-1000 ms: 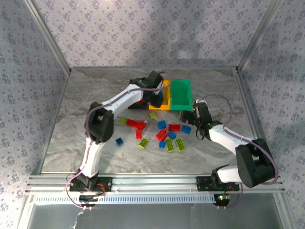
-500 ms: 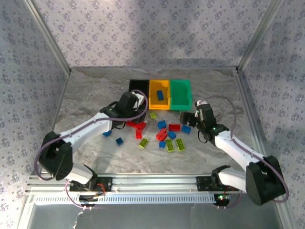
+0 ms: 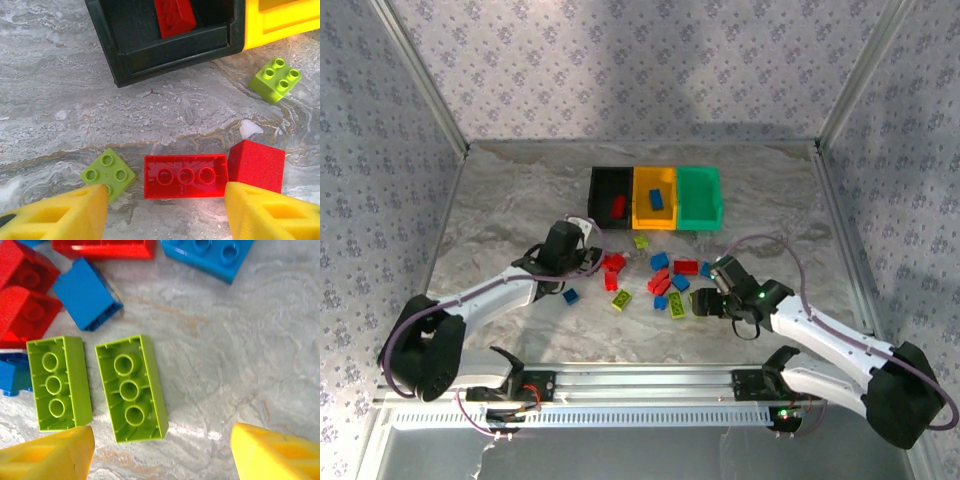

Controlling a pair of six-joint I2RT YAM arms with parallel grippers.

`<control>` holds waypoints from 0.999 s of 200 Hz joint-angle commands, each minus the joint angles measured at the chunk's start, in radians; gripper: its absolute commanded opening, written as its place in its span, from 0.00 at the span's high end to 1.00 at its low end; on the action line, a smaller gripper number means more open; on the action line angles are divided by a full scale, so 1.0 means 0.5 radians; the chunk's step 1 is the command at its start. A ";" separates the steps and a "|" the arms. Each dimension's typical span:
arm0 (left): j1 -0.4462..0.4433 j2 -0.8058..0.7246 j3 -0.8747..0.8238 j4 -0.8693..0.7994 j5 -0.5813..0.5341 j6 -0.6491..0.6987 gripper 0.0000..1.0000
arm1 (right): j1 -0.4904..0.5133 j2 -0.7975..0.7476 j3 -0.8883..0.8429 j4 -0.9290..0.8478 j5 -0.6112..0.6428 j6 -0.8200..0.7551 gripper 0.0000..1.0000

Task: Sort the legos into containers by color
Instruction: Pick up the lego from the bottom-center of the table.

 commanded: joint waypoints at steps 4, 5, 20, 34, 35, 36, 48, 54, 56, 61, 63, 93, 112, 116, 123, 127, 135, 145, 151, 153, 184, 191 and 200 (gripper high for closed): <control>0.021 -0.046 0.006 0.152 0.050 -0.046 0.38 | 0.049 0.139 0.052 -0.101 0.063 0.190 0.27; 0.022 -0.049 0.005 0.151 0.051 -0.048 0.38 | 0.052 0.148 0.057 -0.100 0.063 0.190 0.27; 0.027 -0.099 -0.024 0.171 0.081 -0.064 0.38 | 0.111 0.269 0.150 -0.118 0.113 0.183 0.27; 0.031 -0.141 -0.076 0.232 0.132 -0.097 0.38 | 0.165 0.371 0.210 -0.118 0.165 0.179 0.27; 0.032 -0.144 -0.081 0.236 0.136 -0.098 0.37 | 0.167 0.379 0.212 -0.116 0.166 0.179 0.27; 0.032 -0.145 -0.084 0.238 0.141 -0.098 0.37 | 0.167 0.387 0.214 -0.115 0.167 0.178 0.27; 0.032 -0.158 -0.102 0.249 0.187 -0.105 0.38 | 0.175 0.483 0.247 -0.105 0.170 0.173 0.27; 0.030 -0.159 -0.097 0.239 0.192 -0.105 0.38 | 0.182 0.535 0.267 -0.107 0.178 0.165 0.27; 0.030 -0.160 -0.095 0.236 0.192 -0.105 0.37 | 0.185 0.549 0.271 -0.109 0.184 0.164 0.27; 0.032 -0.162 -0.091 0.229 0.189 -0.102 0.38 | 0.195 0.579 0.293 -0.113 0.195 0.153 0.28; 0.032 -0.165 -0.091 0.225 0.187 -0.102 0.38 | 0.199 0.592 0.296 -0.112 0.201 0.148 0.28; 0.030 -0.191 -0.099 0.212 0.175 -0.099 0.37 | 0.223 0.734 0.331 -0.094 0.241 0.126 0.34; 0.029 -0.201 -0.103 0.212 0.163 -0.099 0.38 | 0.231 0.782 0.332 -0.031 0.236 0.110 0.47; 0.030 -0.201 -0.104 0.212 0.164 -0.099 0.37 | 0.230 0.783 0.333 -0.022 0.235 0.102 0.51; 0.032 -0.196 -0.105 0.212 0.166 -0.096 0.38 | 0.230 0.783 0.332 -0.013 0.234 0.093 0.56; 0.032 -0.193 -0.103 0.214 0.167 -0.097 0.38 | 0.233 0.782 0.333 -0.015 0.229 0.091 0.57; 0.031 -0.191 -0.103 0.217 0.171 -0.089 0.37 | 0.232 0.777 0.345 -0.029 0.233 0.089 0.61; 0.029 -0.186 -0.106 0.225 0.167 -0.090 0.37 | 0.232 0.759 0.380 -0.066 0.243 0.086 0.62; 0.029 -0.176 -0.104 0.230 0.165 -0.093 0.37 | 0.230 0.748 0.410 -0.103 0.269 0.090 0.62; 0.030 -0.175 -0.104 0.232 0.165 -0.093 0.37 | 0.232 0.747 0.424 -0.132 0.285 0.092 0.63; 0.032 -0.115 -0.074 0.233 0.186 -0.105 0.37 | 0.178 0.638 0.571 -0.176 0.380 0.033 0.67; 0.030 -0.110 -0.068 0.228 0.181 -0.102 0.37 | 0.143 0.611 0.605 -0.164 0.392 0.017 0.66; 0.031 -0.109 -0.066 0.222 0.166 -0.099 0.37 | 0.094 0.576 0.646 -0.130 0.404 -0.007 0.67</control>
